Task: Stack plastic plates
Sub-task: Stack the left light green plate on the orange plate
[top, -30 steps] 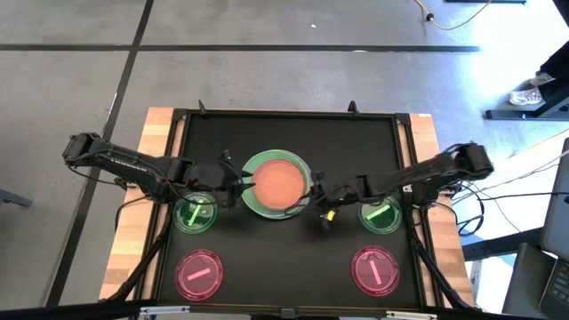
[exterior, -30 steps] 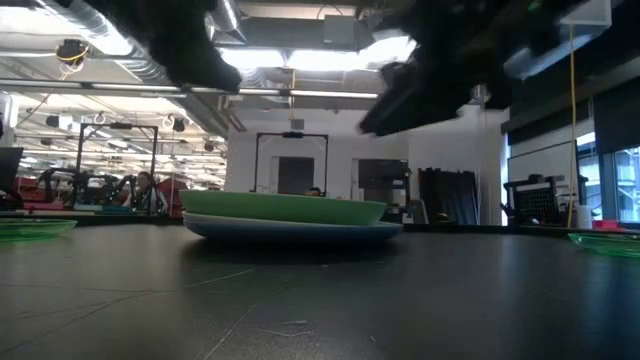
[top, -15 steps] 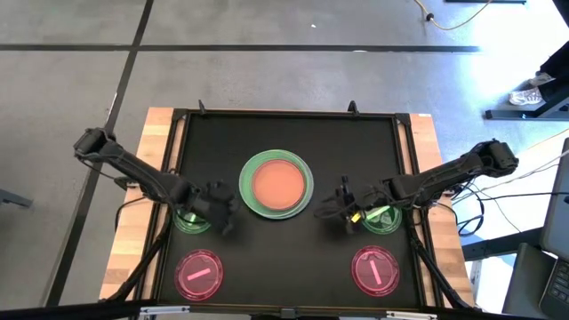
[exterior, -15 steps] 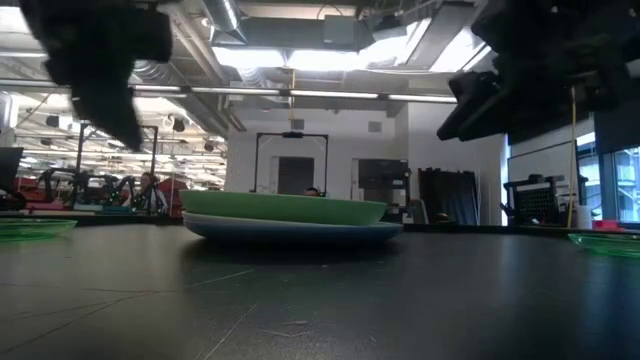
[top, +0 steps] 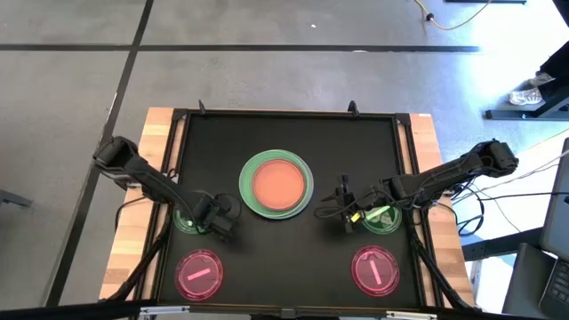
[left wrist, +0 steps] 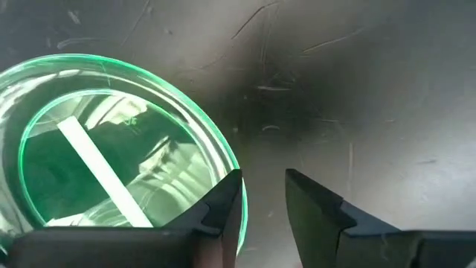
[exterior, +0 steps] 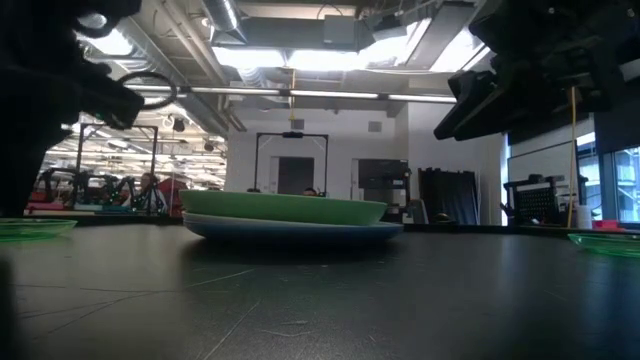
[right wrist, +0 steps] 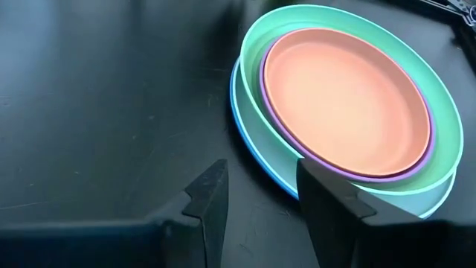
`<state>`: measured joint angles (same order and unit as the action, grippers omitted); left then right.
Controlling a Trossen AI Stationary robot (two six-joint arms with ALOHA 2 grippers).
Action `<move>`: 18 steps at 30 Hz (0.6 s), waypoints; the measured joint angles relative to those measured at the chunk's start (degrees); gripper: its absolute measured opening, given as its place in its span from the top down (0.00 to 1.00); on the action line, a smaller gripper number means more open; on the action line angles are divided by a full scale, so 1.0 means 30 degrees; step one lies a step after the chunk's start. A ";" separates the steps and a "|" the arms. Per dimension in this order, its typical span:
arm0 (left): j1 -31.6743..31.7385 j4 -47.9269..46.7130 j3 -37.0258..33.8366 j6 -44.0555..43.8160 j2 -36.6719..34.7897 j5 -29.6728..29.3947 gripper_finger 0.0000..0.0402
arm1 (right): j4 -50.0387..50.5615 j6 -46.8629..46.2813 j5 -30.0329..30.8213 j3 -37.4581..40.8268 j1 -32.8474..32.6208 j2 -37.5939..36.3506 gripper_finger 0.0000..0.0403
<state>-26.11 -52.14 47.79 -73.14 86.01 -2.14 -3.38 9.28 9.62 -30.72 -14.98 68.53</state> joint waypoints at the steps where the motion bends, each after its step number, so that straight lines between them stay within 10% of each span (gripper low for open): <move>1: 0.0003 -0.0028 0.0000 0.0000 0.0192 -0.0028 0.76 | 0.0000 -0.0001 0.0001 0.0000 0.0000 0.0007 0.63; 18: 0.0073 -0.0921 -0.0015 0.1148 0.2232 -0.0523 0.79 | 0.0047 0.0024 0.1475 0.0000 0.0000 0.0015 0.63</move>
<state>-25.89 -54.90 47.75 -69.70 92.70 -3.71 -3.23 9.35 14.05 -30.72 -14.98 68.58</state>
